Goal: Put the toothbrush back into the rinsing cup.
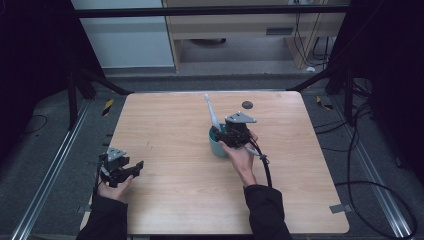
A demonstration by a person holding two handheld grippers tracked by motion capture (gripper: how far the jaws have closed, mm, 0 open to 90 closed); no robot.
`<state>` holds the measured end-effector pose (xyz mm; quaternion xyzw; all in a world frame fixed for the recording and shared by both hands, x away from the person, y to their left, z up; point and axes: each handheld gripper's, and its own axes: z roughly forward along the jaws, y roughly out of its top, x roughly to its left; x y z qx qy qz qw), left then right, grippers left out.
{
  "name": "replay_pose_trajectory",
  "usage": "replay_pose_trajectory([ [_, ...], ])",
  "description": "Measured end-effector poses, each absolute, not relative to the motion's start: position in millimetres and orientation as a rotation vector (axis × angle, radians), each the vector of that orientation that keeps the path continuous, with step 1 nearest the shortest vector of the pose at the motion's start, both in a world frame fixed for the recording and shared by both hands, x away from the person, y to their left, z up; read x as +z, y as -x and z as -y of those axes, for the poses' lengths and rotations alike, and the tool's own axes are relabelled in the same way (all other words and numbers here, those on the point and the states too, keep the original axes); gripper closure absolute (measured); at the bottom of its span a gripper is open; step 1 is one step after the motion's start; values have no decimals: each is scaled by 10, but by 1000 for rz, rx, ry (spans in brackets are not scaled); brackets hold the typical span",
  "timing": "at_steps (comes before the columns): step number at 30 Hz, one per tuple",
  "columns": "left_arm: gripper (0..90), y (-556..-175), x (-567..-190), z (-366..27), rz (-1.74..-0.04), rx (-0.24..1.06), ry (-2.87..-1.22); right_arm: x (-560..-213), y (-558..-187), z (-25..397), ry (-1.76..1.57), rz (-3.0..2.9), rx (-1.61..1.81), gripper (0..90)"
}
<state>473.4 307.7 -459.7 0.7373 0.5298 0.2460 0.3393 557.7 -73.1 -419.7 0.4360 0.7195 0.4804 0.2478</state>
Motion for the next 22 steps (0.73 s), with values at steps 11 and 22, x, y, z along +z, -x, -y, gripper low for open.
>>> replay_pose_trajectory([
  [11,428,-4725,-4597,-3078,-1381,639,-1918,-4059,-5033,1407,-1233,-1909,1308,137],
  [22,519,-4727,-4601,-3080,-1400,633,-1927,-4378,-4652,1992,-1319,-1926,1192,125],
])
